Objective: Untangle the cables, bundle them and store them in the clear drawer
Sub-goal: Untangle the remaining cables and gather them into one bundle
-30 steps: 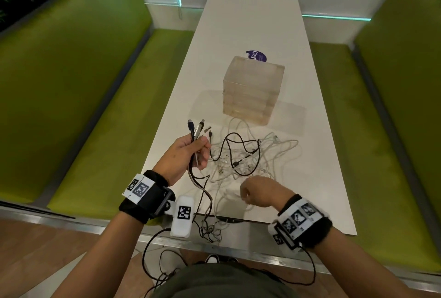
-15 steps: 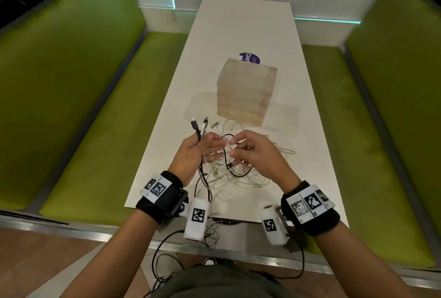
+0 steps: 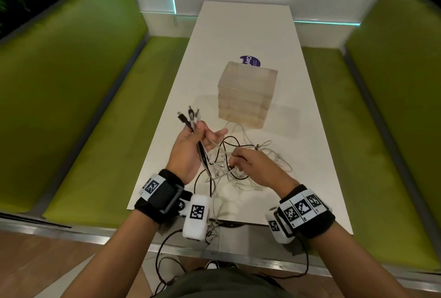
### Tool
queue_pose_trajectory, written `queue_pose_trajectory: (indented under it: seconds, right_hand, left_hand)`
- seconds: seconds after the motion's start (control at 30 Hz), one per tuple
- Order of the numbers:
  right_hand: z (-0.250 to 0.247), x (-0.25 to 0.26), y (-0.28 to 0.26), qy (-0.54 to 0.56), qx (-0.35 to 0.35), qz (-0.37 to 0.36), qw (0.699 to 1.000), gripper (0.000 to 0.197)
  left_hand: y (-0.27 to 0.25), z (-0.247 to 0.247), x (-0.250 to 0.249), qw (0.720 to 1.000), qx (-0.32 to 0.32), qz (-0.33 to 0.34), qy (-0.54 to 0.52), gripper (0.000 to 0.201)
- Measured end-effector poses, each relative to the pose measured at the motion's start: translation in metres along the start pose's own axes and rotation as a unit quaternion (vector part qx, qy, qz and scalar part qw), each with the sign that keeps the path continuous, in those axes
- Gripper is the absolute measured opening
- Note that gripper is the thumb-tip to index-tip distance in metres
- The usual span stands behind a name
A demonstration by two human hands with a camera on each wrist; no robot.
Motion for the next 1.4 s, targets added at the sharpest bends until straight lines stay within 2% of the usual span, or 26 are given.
queue_pose_trajectory:
  seconds: [0.07, 0.13, 0.23, 0.3, 0.4, 0.43, 0.5, 0.53, 0.57, 0.63, 0.77, 0.87, 1.0, 1.2, 1.3, 1.4]
  right_hand:
    - [-0.006, -0.008, 0.0, -0.037, 0.001, 0.003, 0.999, 0.022]
    - [-0.021, -0.024, 0.001, -0.05, -0.029, 0.011, 0.998, 0.025]
    - [-0.054, -0.046, 0.002, 0.015, -0.095, 0.023, 0.995, 0.031]
    - [-0.067, -0.041, -0.002, 0.092, -0.142, 0.014, 0.985, 0.032]
    - [-0.069, -0.01, -0.006, 0.198, -0.178, -0.025, 0.964, 0.034]
    - [-0.066, 0.0, -0.005, 0.22, -0.179, -0.041, 0.958, 0.034]
    - [-0.058, 0.015, -0.001, 0.228, -0.175, -0.064, 0.956, 0.035]
    - [-0.053, 0.02, 0.001, 0.217, -0.171, -0.065, 0.959, 0.034]
    - [-0.048, 0.024, 0.002, 0.199, -0.165, -0.066, 0.964, 0.031]
    - [-0.037, 0.035, 0.001, 0.172, -0.143, -0.074, 0.972, 0.025]
    - [-0.027, 0.041, -0.002, 0.12, -0.093, -0.078, 0.985, 0.029]
    - [-0.024, 0.021, -0.003, 0.06, -0.034, -0.048, 0.996, 0.029]
    - [-0.044, -0.028, -0.003, 0.112, -0.077, -0.017, 0.991, 0.029]
    - [-0.057, -0.057, 0.007, 0.1, -0.108, -0.006, 0.989, 0.029]
    - [-0.065, -0.057, 0.007, 0.11, -0.148, 0.007, 0.983, 0.028]
    - [-0.055, -0.025, 0.006, 0.092, -0.129, -0.029, 0.987, 0.026]
  left_hand:
    - [0.001, -0.009, -0.014, 0.999, -0.019, 0.016, -0.026, 0.027]
    - [0.002, -0.021, -0.03, 0.997, -0.04, 0.036, -0.049, 0.026]
    - [0.005, -0.037, -0.038, 0.995, -0.074, 0.043, -0.047, 0.026]
    - [0.008, -0.041, -0.026, 0.996, -0.085, 0.014, 0.01, 0.028]
    - [0.007, -0.026, 0.004, 0.985, -0.05, -0.032, 0.164, 0.026]
    - [0.005, -0.015, 0.012, 0.976, -0.024, -0.04, 0.211, 0.027]
    - [0.002, 0.006, 0.023, 0.963, 0.021, -0.043, 0.265, 0.042]
    - [0.001, 0.014, 0.027, 0.962, 0.033, -0.039, 0.268, 0.043]
    - [0.001, 0.022, 0.027, 0.964, 0.04, -0.031, 0.261, 0.034]
    - [0.002, 0.03, 0.025, 0.97, 0.029, -0.015, 0.242, 0.011]
    - [0.005, 0.024, 0.024, 0.981, -0.005, -0.014, 0.193, 0.021]
    - [0.007, 0.004, 0.012, 0.995, -0.036, -0.014, 0.096, 0.025]
    - [0.01, -0.023, -0.023, 0.998, -0.057, 0.026, -0.01, 0.028]
    - [0.0, -0.034, -0.034, 0.997, -0.056, 0.044, -0.003, 0.029]
    - [0.0, -0.038, -0.013, 0.996, -0.074, -0.003, 0.057, 0.035]
    - [-0.003, -0.027, 0.014, 0.972, -0.052, -0.048, 0.223, 0.031]
Point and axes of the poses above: each hand's wrist, its own y-axis towards the middle knuckle, its own z-axis out of the palm, x = y × z, the point moved 9 cm from there along y, towards the middle knuckle, and after that the axes turned 15 degrees about y, right-handed, at the moved point
